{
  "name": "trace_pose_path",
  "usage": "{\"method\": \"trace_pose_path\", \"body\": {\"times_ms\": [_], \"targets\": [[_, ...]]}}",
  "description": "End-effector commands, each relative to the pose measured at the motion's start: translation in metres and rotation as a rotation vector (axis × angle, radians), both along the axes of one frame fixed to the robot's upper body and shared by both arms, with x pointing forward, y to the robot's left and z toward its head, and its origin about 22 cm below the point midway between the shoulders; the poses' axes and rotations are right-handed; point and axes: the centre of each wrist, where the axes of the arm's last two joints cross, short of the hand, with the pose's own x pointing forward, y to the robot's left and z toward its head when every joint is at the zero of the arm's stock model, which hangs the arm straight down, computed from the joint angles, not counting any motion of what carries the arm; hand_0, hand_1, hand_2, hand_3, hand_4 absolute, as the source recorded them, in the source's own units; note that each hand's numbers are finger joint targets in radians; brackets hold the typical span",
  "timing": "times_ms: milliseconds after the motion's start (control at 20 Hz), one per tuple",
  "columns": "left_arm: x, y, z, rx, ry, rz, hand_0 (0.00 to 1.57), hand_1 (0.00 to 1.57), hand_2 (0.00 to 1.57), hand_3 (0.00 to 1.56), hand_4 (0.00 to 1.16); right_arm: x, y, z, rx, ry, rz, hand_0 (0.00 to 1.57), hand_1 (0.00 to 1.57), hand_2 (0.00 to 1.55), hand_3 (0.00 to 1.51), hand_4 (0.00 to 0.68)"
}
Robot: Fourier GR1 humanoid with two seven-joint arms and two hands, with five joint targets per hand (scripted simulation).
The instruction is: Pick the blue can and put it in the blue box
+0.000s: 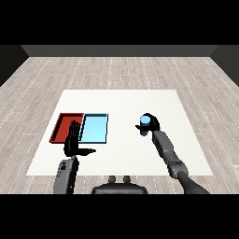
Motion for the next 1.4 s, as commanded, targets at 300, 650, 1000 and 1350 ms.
{"method": "trace_pose_path", "body": {"times_ms": [300, 650, 1000, 1350], "targets": [[0.002, -0.034, -0.006, 0.021, 0.083, -0.080, 0.00, 0.00, 0.00, 0.00, 0.00, 0.009, 0.007, 0.032, 0.013, -0.136, 0.048, 1.49, 1.49, 1.45, 1.40, 0.648], [0.026, -0.058, -0.007, 0.029, 0.136, -0.158, 0.00, 0.00, 0.00, 0.00, 0.00, -0.007, 0.066, 0.052, 0.041, -0.254, 0.083, 1.43, 1.43, 1.44, 1.42, 0.666], [0.029, -0.064, -0.001, 0.030, 0.155, -0.175, 0.00, 0.00, 0.00, 0.00, 0.00, -0.044, 0.101, 0.071, 0.047, -0.254, 0.088, 1.43, 1.43, 1.45, 1.42, 0.660], [0.061, -0.111, 0.017, 0.082, 0.142, -0.186, 0.00, 0.00, 0.00, 0.00, 0.00, -0.050, 0.124, 0.092, 0.027, -0.272, 0.101, 1.42, 1.42, 1.44, 1.41, 0.666]]}}
